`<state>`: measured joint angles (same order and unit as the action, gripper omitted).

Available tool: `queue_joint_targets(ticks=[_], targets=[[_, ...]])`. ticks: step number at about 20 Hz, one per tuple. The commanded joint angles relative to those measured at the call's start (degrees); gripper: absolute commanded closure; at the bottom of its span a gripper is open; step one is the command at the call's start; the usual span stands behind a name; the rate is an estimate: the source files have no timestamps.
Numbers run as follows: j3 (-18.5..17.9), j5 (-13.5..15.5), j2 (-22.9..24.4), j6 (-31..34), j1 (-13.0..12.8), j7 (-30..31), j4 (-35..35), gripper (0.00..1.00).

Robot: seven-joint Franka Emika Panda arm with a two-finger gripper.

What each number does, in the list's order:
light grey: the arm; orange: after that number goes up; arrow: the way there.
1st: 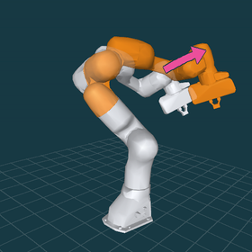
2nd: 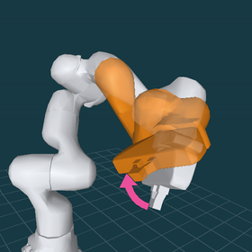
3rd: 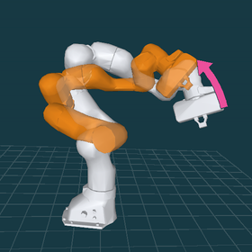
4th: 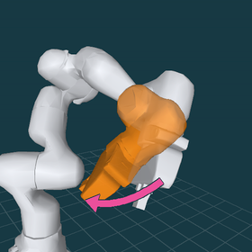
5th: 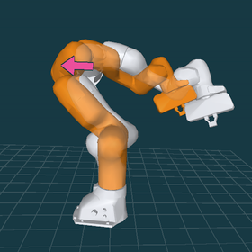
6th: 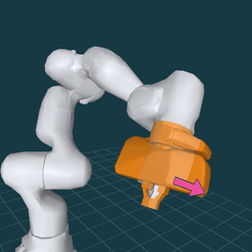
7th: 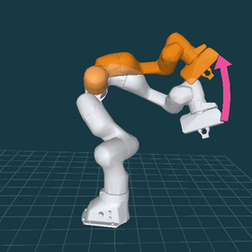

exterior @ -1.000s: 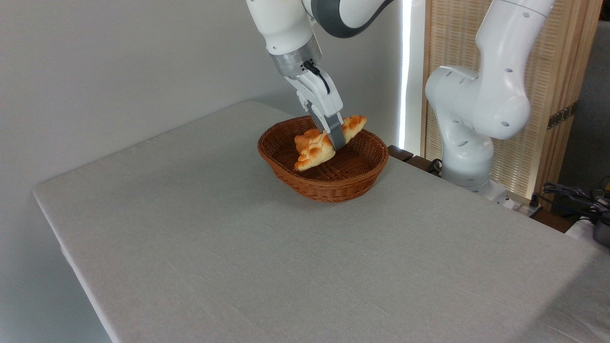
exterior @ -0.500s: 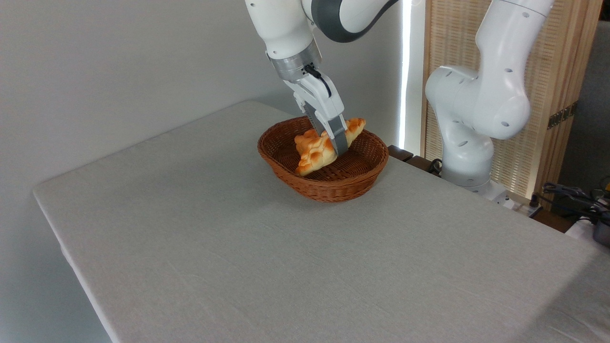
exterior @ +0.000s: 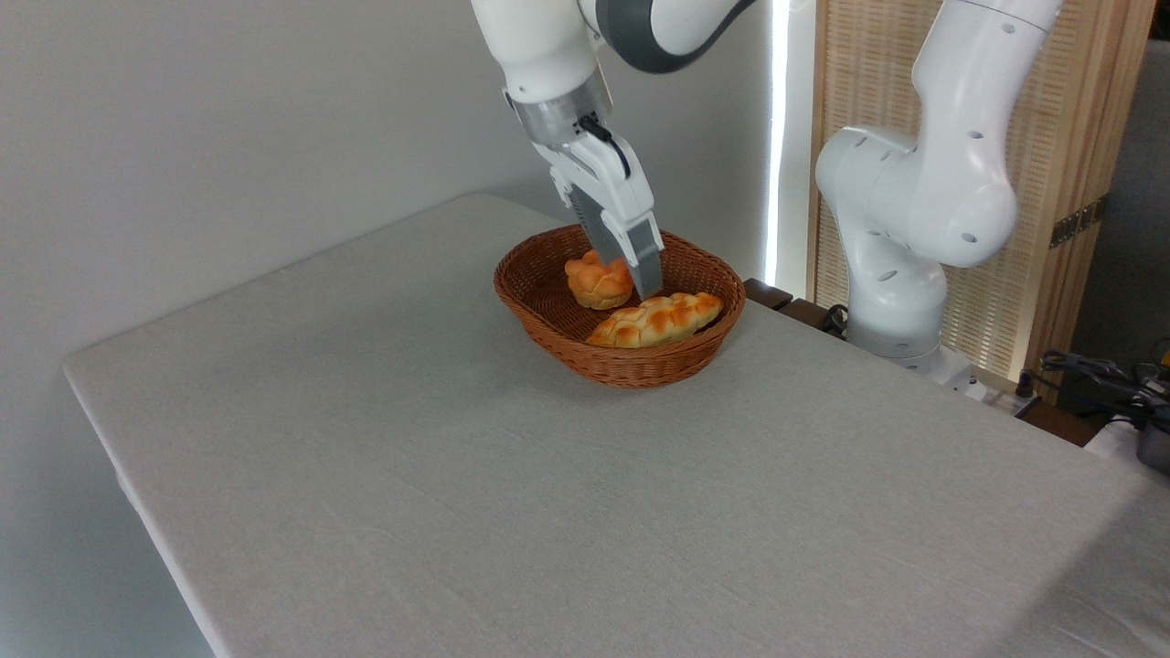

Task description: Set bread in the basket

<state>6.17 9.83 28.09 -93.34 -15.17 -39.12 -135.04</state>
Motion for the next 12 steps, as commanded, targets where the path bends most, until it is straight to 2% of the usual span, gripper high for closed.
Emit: queue_joint_targets(ticks=[1, 3, 5, 7, 8, 10, 12], targets=[[-2.29, 0.37, -0.49, 0.0, 1.02, 0.89, 8.27, 0.0], [-3.44, 0.11, -2.42, 0.0, 3.47, 0.1, 13.89, 0.0], [-3.62, -1.91, -6.19, 0.17, 5.41, -0.69, 21.01, 0.0], [-3.62, -2.09, -10.14, 0.09, 7.95, -0.87, 26.64, 0.0], [-3.62, -2.0, -12.16, -0.26, 9.18, -1.39, 28.49, 0.0], [-3.62, -2.18, -16.03, -1.31, 9.98, -1.84, 32.19, 0.0], [-3.01, -1.83, -19.11, -2.11, 12.61, -1.84, 34.65, 0.0]])
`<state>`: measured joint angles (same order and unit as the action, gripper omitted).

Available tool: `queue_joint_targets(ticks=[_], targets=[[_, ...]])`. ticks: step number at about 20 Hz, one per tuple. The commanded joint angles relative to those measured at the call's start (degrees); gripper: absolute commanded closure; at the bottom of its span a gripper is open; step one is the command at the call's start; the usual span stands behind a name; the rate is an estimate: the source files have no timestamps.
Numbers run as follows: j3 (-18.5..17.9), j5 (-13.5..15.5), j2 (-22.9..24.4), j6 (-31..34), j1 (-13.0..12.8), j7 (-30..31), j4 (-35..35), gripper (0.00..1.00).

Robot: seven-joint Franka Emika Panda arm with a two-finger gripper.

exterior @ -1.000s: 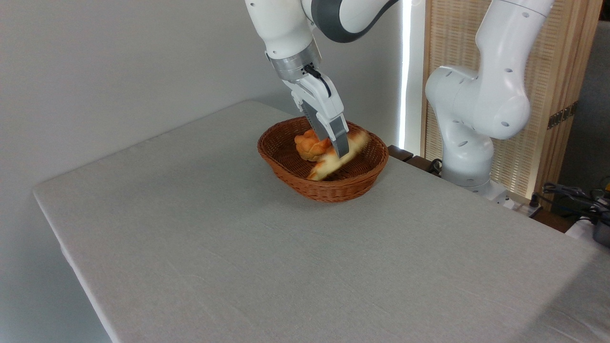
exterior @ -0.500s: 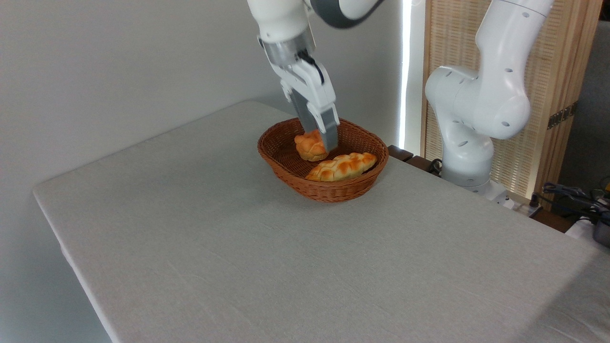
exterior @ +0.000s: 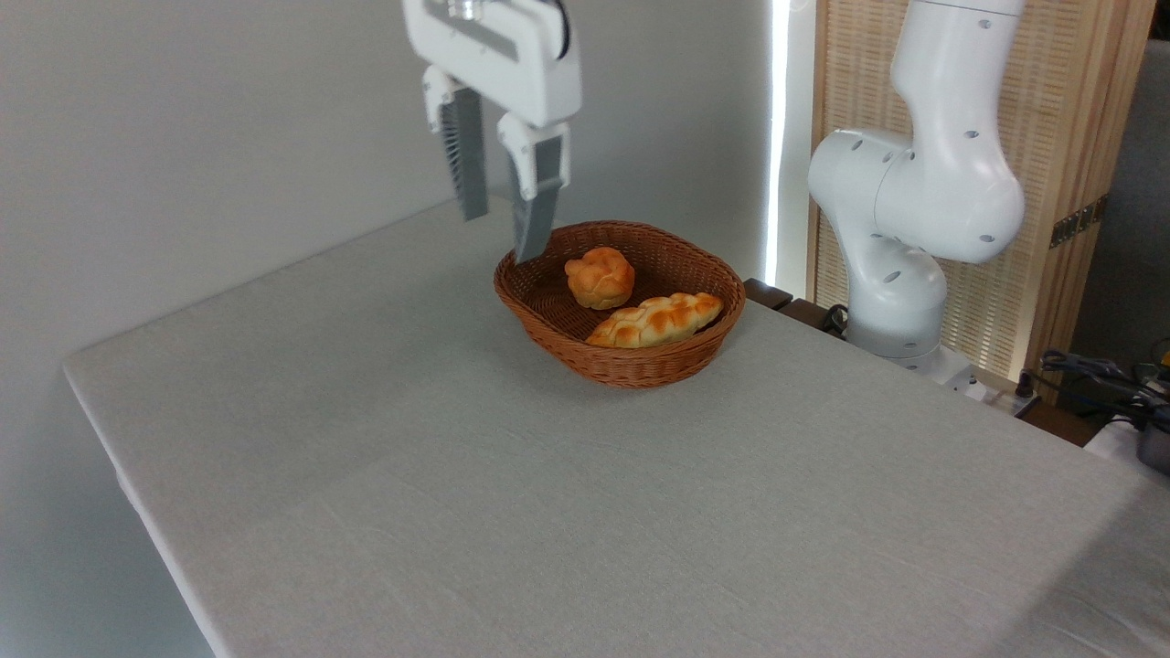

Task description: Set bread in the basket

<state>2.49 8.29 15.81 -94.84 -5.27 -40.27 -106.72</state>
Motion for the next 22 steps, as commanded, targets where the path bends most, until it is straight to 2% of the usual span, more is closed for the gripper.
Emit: queue_joint_targets(ticks=[1, 5, 12, 15, 17, 20, 22], targets=[[0.85, -0.38, -7.89, -0.96, 3.51, -0.77, 6.87, 0.0], [1.03, -0.39, -10.97, -3.15, 5.71, -1.47, 7.57, 0.0], [1.73, -0.73, -14.3, -0.62, 5.89, -0.86, 12.31, 0.0], [2.79, -3.1, -17.21, 4.48, 5.89, -0.77, 17.67, 0.0], [3.05, -4.33, -17.65, 4.4, 5.89, 1.06, 17.77, 0.0], [5.33, -9.07, -17.65, 4.31, 5.89, 2.3, 17.69, 0.0], [5.6, -9.35, -17.65, 4.23, 5.89, 2.31, 17.68, 0.0]])
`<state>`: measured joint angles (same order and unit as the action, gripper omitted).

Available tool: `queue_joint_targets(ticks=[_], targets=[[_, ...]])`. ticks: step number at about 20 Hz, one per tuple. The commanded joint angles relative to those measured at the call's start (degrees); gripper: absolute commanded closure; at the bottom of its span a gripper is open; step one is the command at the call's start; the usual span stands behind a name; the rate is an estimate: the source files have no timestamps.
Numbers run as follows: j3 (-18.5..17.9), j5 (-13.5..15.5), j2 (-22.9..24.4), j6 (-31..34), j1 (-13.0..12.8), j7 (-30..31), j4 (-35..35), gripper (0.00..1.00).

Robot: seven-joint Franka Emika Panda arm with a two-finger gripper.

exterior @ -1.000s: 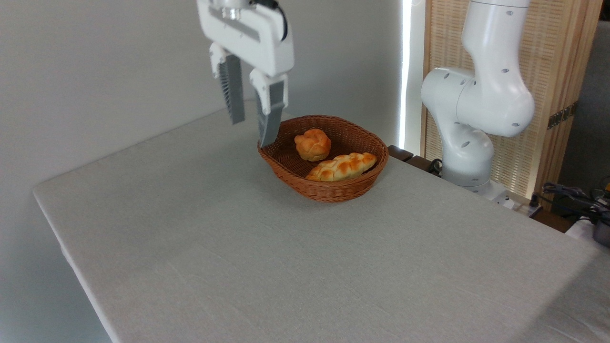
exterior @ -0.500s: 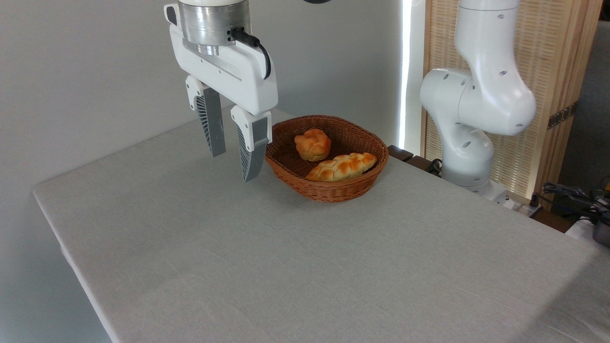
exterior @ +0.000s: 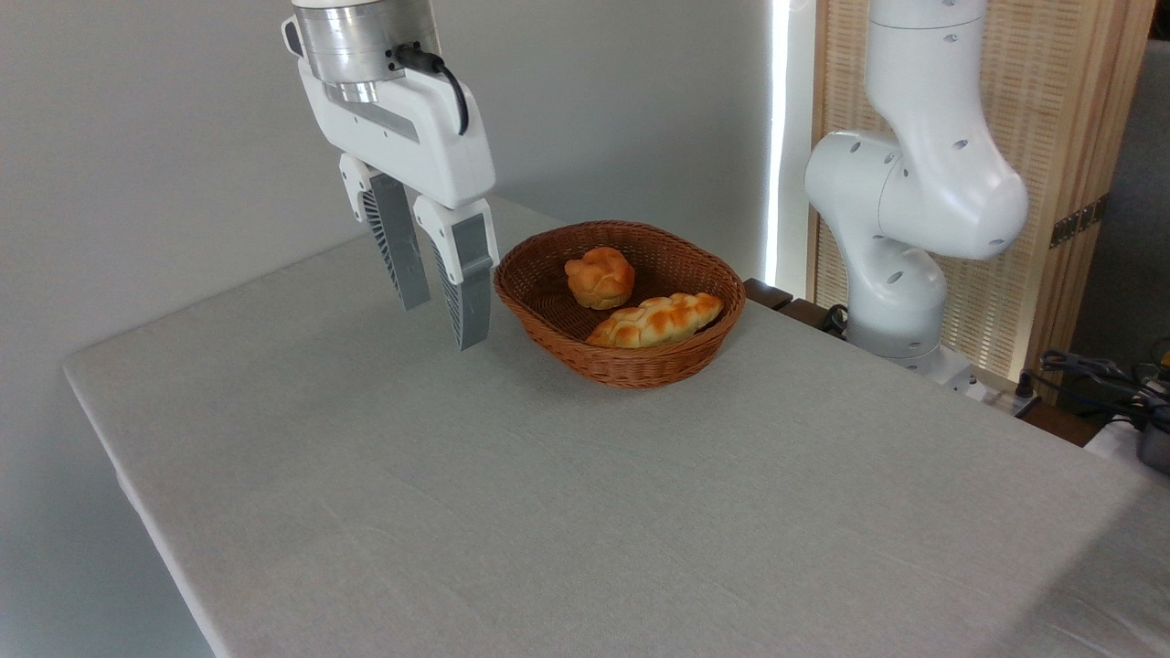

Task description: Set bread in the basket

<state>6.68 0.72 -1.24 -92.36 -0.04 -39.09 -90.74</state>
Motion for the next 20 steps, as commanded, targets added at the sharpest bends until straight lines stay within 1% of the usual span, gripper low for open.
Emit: queue_joint_targets(ticks=[1, 4, 10, 12, 17, 19, 20], targets=[[1.4, -2.12, -0.6, 1.75, 0.66, 1.04, 1.62, 0.0], [1.05, -2.39, -0.6, 1.57, 0.66, 0.86, 1.53, 0.0], [0.61, -1.51, -0.25, 1.57, 0.92, 0.77, 0.92, 0.0], [1.22, -1.42, 0.01, 1.49, 2.85, 0.6, 0.66, 0.0], [1.4, 0.51, 0.1, 1.31, 5.13, 0.33, 0.66, 0.0], [2.36, 0.86, 0.1, 1.31, 6.1, 0.33, 0.66, 0.0], [2.46, 0.78, 0.19, 1.31, 6.11, 0.33, 0.66, 0.0]])
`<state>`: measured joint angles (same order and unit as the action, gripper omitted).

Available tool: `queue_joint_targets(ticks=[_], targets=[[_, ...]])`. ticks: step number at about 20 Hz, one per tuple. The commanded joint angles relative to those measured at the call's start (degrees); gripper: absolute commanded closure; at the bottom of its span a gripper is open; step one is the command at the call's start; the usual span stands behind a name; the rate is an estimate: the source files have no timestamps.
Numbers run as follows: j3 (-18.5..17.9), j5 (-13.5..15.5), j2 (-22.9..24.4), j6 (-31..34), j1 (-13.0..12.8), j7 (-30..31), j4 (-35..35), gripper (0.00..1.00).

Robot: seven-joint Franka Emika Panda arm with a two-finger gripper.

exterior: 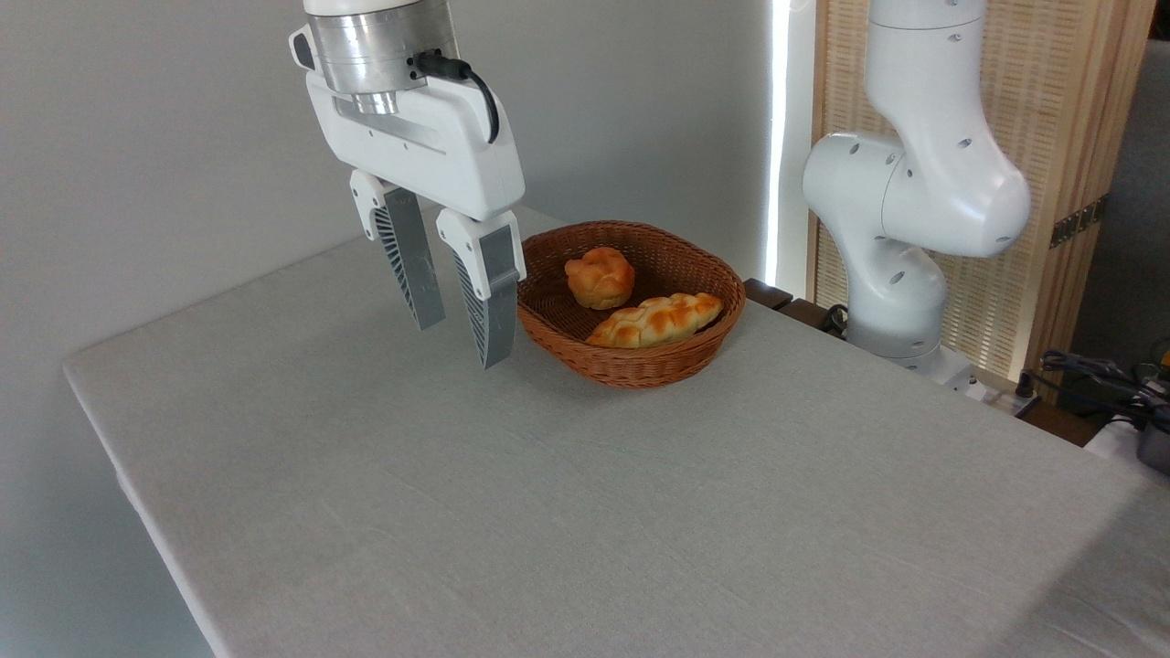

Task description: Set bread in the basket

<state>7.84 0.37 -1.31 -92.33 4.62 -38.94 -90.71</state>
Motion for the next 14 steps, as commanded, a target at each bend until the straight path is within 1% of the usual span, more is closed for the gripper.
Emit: queue_joint_targets(ticks=[1, 4, 7, 13, 14], targets=[[1.3, 1.13, 0.25, 1.28, 1.45, 0.18, 0.62, 0.0], [1.12, 1.13, 0.34, 1.28, 1.27, 0.18, 0.62, 0.0], [0.6, 1.04, 0.34, 1.45, 0.57, 0.26, 0.62, 0.0], [0.42, 1.04, 0.34, 1.37, 0.66, 0.18, 0.71, 0.0], [-0.28, 1.04, 0.34, 1.37, 0.75, 0.18, 0.71, 0.0]])
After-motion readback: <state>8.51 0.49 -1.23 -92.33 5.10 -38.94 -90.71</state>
